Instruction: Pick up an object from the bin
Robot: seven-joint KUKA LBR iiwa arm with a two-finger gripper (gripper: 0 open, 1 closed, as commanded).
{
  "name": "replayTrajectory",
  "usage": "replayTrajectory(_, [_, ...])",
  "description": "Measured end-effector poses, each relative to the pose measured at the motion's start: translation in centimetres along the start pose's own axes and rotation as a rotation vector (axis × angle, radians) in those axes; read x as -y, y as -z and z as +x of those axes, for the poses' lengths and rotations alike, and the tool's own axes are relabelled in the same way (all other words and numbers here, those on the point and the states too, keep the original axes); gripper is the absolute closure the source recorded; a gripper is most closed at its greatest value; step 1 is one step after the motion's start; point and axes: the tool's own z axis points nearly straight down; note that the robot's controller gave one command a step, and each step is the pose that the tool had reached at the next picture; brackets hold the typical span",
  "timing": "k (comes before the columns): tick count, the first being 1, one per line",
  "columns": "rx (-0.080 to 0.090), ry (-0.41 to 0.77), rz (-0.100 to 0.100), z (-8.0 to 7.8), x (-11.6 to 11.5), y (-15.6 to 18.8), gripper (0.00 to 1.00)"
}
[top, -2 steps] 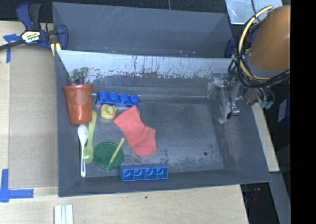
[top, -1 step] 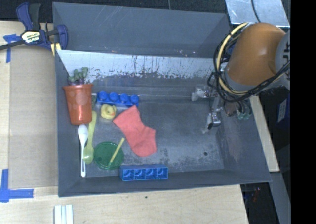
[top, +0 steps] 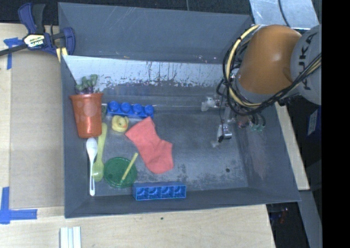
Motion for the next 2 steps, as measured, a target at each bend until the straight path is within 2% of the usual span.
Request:
replayTrajectory(1, [-0.002, 0.194, 0.001, -2.1, -2.6, 5.0, 0.0])
replayTrajectory(2, [0.0, 0.073, 0.002, 0.1, -4.5, 0.3, 0.0])
